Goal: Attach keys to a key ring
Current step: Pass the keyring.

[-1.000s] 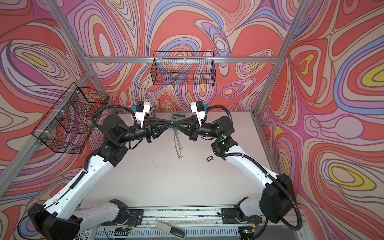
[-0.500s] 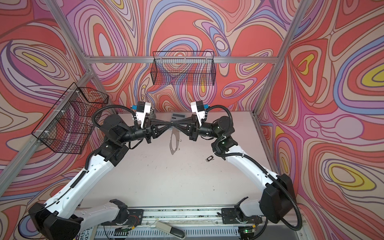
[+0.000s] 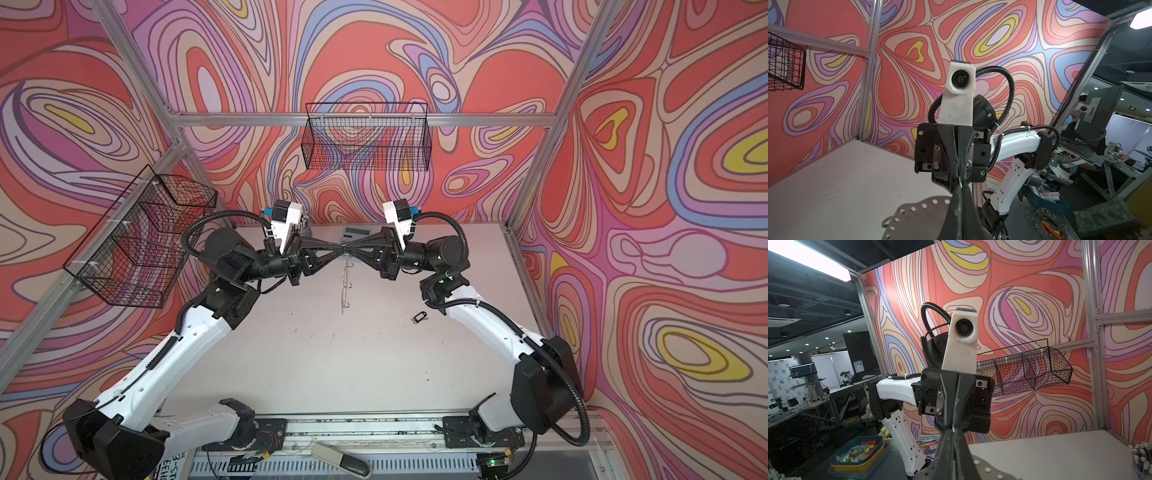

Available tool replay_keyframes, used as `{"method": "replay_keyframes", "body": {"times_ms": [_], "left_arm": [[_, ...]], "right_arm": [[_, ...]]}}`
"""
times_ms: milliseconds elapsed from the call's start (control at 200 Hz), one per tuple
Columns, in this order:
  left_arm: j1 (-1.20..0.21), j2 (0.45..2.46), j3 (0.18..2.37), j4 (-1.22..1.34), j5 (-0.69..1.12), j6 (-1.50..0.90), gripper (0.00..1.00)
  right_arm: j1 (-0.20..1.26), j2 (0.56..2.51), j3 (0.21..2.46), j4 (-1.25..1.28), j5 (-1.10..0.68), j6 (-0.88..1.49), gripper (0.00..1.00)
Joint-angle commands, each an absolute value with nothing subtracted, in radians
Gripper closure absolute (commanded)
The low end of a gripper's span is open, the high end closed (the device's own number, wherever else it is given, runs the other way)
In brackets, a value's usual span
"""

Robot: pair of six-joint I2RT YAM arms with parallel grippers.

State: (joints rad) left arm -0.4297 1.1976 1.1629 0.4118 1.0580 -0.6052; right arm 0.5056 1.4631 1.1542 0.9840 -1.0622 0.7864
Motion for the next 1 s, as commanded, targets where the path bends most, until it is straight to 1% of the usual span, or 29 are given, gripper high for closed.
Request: {"method": "replay_keyframes", "body": {"times_ms": [0,351,476,486,501,516,581,621,631,706,741,781,821,962,997], "left_arm": [[-0.438,1.195,1.165,0.582,1.157,-0.698,1.0],[-0.438,1.233,1.164,0.742,1.212,-0.826,1.0],[-0.439,1.234,1.166,0.744,1.215,-0.829,1.0],[-0.438,1.232,1.167,0.734,1.212,-0.821,0.98],[-0.438,1.229,1.169,0.71,1.208,-0.807,0.89],[-0.438,1.226,1.17,0.686,1.202,-0.79,0.84],[-0.436,1.204,1.181,0.553,1.164,-0.699,0.8],[-0.435,1.185,1.186,0.461,1.118,-0.629,0.7],[-0.435,1.18,1.187,0.437,1.104,-0.612,0.69],[-0.435,1.14,1.193,0.306,1.0,-0.513,0.69],[-0.435,1.124,1.191,0.269,0.937,-0.49,0.66],[-0.436,1.108,1.19,0.229,0.876,-0.474,0.69],[-0.435,1.099,1.192,0.206,0.846,-0.468,0.7],[-0.435,1.087,1.19,0.156,0.732,-0.476,0.69],[-0.436,1.086,1.189,0.146,0.704,-0.486,0.72]], "right_arm": [[0.494,1.497,1.175,1.059,-1.078,0.858,1.0],[0.495,1.531,1.185,1.099,-1.087,0.898,1.0],[0.495,1.536,1.182,1.113,-1.084,0.912,1.0],[0.494,1.535,1.181,1.113,-1.082,0.913,1.0],[0.494,1.533,1.181,1.114,-1.079,0.913,1.0],[0.494,1.53,1.179,1.112,-1.075,0.909,1.0],[0.494,1.509,1.167,1.064,-1.054,0.862,1.0],[0.494,1.493,1.162,1.01,-1.035,0.818,1.0],[0.493,1.484,1.161,0.98,-1.024,0.792,1.0],[0.492,1.438,1.149,0.835,-0.964,0.666,1.0],[0.494,1.417,1.141,0.782,-0.932,0.618,1.0],[0.493,1.395,1.129,0.74,-0.894,0.582,1.0],[0.493,1.381,1.123,0.714,-0.871,0.557,1.0],[0.494,1.353,1.106,0.679,-0.818,0.524,1.0],[0.493,1.346,1.104,0.664,-0.8,0.513,1.0]]}}
